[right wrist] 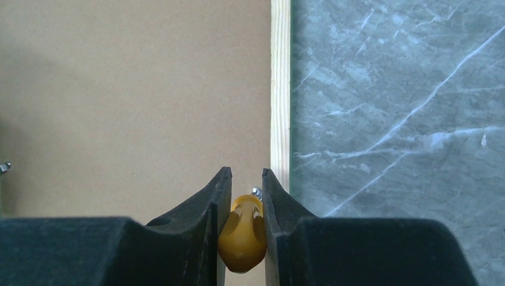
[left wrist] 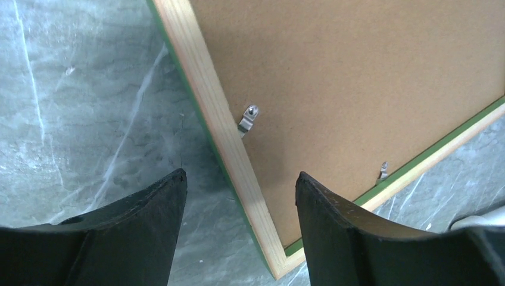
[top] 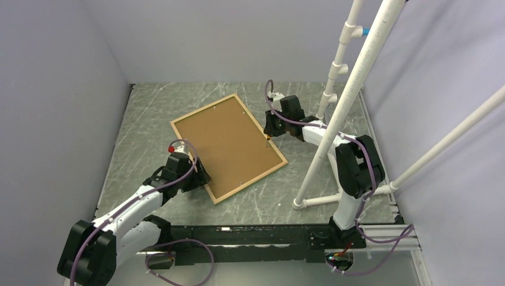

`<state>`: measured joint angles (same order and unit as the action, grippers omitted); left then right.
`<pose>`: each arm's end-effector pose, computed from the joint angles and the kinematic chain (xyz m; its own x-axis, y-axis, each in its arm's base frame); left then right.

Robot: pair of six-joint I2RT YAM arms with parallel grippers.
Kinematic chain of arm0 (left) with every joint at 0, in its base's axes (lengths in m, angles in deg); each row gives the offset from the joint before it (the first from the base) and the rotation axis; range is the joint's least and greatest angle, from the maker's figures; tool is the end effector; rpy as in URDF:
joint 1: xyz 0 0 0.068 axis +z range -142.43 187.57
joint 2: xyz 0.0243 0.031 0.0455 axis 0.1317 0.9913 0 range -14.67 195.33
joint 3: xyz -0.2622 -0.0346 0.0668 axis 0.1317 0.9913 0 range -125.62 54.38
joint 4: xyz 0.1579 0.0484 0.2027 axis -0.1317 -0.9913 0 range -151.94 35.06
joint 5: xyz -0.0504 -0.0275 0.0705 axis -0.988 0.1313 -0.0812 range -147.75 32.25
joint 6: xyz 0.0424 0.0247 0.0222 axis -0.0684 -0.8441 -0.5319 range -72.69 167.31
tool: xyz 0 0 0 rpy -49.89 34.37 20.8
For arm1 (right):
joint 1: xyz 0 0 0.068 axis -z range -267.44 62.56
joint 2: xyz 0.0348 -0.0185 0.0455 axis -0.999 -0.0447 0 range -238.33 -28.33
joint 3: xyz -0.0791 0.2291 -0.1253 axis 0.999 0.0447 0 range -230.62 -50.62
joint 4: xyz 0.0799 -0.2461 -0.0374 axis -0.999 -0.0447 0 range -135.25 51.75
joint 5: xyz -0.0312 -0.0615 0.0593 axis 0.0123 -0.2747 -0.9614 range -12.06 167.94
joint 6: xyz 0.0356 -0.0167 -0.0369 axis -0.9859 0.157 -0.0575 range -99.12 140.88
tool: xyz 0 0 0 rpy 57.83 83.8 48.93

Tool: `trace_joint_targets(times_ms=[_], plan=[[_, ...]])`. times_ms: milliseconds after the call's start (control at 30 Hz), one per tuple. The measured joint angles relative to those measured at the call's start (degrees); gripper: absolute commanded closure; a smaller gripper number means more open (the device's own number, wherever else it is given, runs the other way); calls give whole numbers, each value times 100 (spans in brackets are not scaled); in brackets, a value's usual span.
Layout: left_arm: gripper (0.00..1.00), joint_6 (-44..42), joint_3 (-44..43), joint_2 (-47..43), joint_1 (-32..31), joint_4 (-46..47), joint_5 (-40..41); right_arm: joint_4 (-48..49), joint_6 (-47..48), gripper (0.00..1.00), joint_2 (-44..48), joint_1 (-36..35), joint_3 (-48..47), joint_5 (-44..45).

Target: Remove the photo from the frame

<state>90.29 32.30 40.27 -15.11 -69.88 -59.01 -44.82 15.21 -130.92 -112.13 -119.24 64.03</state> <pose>0.1661 -0.0703 0.1658 -0.7721 -0.4161 -0.4803 -0.1740 0.8654 -0.4699 0.3569 0.1736 0.2135 -0.6441 -0.1906 -0.7408 -0.5103 0.8285 0.2305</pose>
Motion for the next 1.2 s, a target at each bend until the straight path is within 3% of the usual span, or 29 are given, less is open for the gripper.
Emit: trace_joint_targets(times_ms=[167,533,833,1200], plan=[[53,284,205,98,0,103,4,-138,66,100,-39,-4,-98,83],[72,472,280,103,11,293,50,-354,184,100,-105,-4,-295,317],[84,448,313,105,11,422,68,-369,229,100,-306,-13,-490,308],[87,446,313,105,11,433,74,-662,153,100,-376,-170,-691,673]])
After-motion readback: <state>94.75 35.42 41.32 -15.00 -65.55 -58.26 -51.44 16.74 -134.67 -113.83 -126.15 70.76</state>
